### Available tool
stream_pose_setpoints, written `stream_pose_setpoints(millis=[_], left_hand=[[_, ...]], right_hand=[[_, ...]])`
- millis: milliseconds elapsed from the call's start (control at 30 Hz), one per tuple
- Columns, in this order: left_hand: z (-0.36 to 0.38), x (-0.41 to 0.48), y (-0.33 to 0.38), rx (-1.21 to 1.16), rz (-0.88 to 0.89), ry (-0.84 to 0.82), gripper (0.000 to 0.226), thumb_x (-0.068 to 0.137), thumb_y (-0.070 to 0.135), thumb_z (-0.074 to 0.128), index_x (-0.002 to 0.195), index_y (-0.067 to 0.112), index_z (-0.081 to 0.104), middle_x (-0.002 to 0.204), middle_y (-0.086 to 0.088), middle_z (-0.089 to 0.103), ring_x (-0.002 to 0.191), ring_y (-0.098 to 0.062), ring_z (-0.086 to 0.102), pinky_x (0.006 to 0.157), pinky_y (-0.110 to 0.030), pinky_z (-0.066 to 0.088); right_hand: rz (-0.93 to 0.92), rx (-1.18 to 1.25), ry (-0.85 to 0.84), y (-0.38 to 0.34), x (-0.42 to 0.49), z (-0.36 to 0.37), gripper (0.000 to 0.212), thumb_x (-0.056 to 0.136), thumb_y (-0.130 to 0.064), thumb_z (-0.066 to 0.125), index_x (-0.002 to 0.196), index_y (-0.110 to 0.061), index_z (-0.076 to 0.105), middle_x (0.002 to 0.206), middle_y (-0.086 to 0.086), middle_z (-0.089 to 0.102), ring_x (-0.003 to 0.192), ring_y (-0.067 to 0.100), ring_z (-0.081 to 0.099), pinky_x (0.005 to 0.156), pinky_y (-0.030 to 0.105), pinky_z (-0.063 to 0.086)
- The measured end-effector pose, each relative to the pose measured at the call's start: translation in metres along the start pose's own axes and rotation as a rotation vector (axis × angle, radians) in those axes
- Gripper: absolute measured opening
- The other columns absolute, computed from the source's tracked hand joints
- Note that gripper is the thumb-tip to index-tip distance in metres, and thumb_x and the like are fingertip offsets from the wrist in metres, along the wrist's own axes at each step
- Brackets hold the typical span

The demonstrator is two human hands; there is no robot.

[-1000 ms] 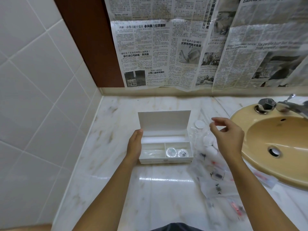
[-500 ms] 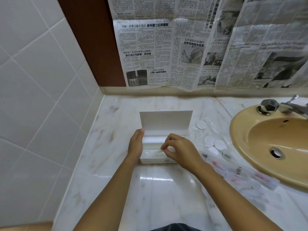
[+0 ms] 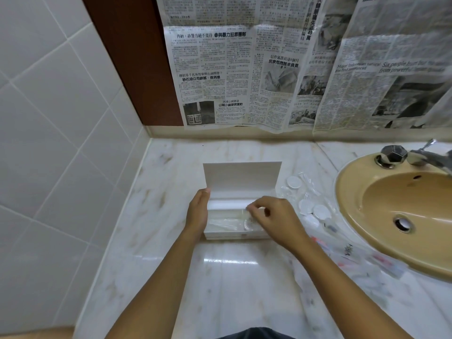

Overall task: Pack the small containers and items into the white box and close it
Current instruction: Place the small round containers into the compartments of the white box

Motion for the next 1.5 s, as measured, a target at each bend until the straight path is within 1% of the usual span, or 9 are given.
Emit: stream_pose_setpoints(millis=[133, 300, 433, 600, 833, 1067, 1233, 1367, 1500], left_hand=[[0.000, 0.001, -0.001, -0.011, 0.001, -0.004, 0.024, 0.106, 0.034, 0.039, 0.118, 0.027, 0.058, 0.111, 0.020, 0.060, 0.105, 0.004, 0.053, 0.088, -0.012, 0.034], [-0.001, -0.001, 0.000, -0.024, 0.016, -0.012, 0.030, 0.106, 0.035, 0.039, 0.122, 0.023, 0.062, 0.115, 0.016, 0.064, 0.109, 0.003, 0.055, 0.083, -0.007, 0.037], [-0.001, -0.002, -0.001, -0.031, 0.014, -0.014, 0.028, 0.106, 0.036, 0.040, 0.119, 0.027, 0.062, 0.116, 0.017, 0.064, 0.110, 0.004, 0.055, 0.087, -0.011, 0.037], [-0.001, -0.002, 0.000, -0.040, 0.011, -0.013, 0.028, 0.106, 0.036, 0.040, 0.119, 0.026, 0.062, 0.115, 0.018, 0.064, 0.109, 0.005, 0.055, 0.087, -0.011, 0.037], [-0.001, -0.002, -0.001, -0.043, 0.005, -0.008, 0.028, 0.105, 0.037, 0.041, 0.122, 0.028, 0.060, 0.119, 0.016, 0.063, 0.114, -0.004, 0.055, 0.096, -0.019, 0.035], [0.000, -0.003, 0.002, -0.058, -0.002, -0.008, 0.023, 0.106, 0.033, 0.040, 0.119, 0.029, 0.058, 0.113, 0.019, 0.060, 0.109, 0.000, 0.053, 0.095, -0.017, 0.032], [0.000, -0.002, 0.000, -0.033, 0.004, -0.011, 0.030, 0.106, 0.035, 0.039, 0.125, 0.024, 0.060, 0.117, 0.015, 0.062, 0.112, -0.003, 0.055, 0.094, -0.018, 0.034], [0.000, -0.002, 0.001, -0.037, -0.004, -0.008, 0.031, 0.106, 0.036, 0.039, 0.126, 0.025, 0.058, 0.121, 0.012, 0.061, 0.114, -0.006, 0.053, 0.096, -0.020, 0.034], [0.000, -0.003, 0.002, -0.037, -0.004, -0.007, 0.031, 0.106, 0.036, 0.038, 0.127, 0.024, 0.058, 0.121, 0.013, 0.060, 0.115, -0.006, 0.052, 0.097, -0.020, 0.034]], right_hand=[[0.219, -0.133, 0.248, 0.043, -0.003, -0.033, 0.020, 0.090, -0.029, 0.059, 0.078, -0.021, 0.073, 0.077, -0.010, 0.072, 0.069, 0.009, 0.063, 0.064, 0.029, 0.048], [0.450, -0.369, 0.195, 0.104, -0.004, -0.050, 0.028, 0.083, -0.043, 0.065, 0.102, -0.023, 0.070, 0.097, -0.003, 0.070, 0.088, 0.021, 0.065, 0.066, 0.030, 0.045], [0.456, -0.447, 0.198, 0.119, -0.003, -0.043, 0.039, 0.079, -0.049, 0.069, 0.105, -0.020, 0.068, 0.104, 0.004, 0.064, 0.088, 0.026, 0.063, 0.065, 0.031, 0.045], [0.444, -0.469, 0.229, 0.120, 0.001, -0.039, 0.022, 0.081, -0.030, 0.067, 0.098, -0.016, 0.070, 0.092, 0.002, 0.068, 0.079, 0.024, 0.063, 0.060, 0.028, 0.041], [0.479, -0.384, 0.254, 0.123, 0.004, -0.040, 0.011, 0.077, -0.025, 0.069, 0.087, -0.018, 0.071, 0.080, -0.004, 0.069, 0.075, 0.021, 0.062, 0.061, 0.028, 0.045], [0.582, 0.140, 0.430, 0.114, 0.004, -0.058, 0.007, 0.082, -0.015, 0.069, 0.084, -0.016, 0.075, 0.076, -0.007, 0.070, 0.081, 0.019, 0.067, 0.062, 0.026, 0.047], [0.383, 0.462, 0.526, 0.078, 0.002, -0.082, 0.006, 0.083, -0.019, 0.074, 0.089, -0.019, 0.076, 0.089, -0.008, 0.075, 0.080, 0.012, 0.066, 0.076, 0.026, 0.052], [0.073, 0.205, 0.249, 0.046, 0.000, -0.077, 0.007, 0.081, -0.017, 0.078, 0.085, -0.023, 0.077, 0.084, -0.012, 0.073, 0.060, 0.008, 0.051, 0.061, 0.013, 0.041], [-0.059, -0.030, 0.006, 0.018, 0.004, -0.044, 0.008, 0.081, -0.021, 0.078, 0.087, -0.027, 0.077, 0.082, -0.017, 0.070, 0.069, -0.001, 0.055, 0.061, 0.012, 0.036]])
Point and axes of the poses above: each hand's wrist, its own x-axis towards the middle knuckle, its own z-axis out of the palm, y = z × x, the point moved 3 cm from there along x, towards the middle knuckle
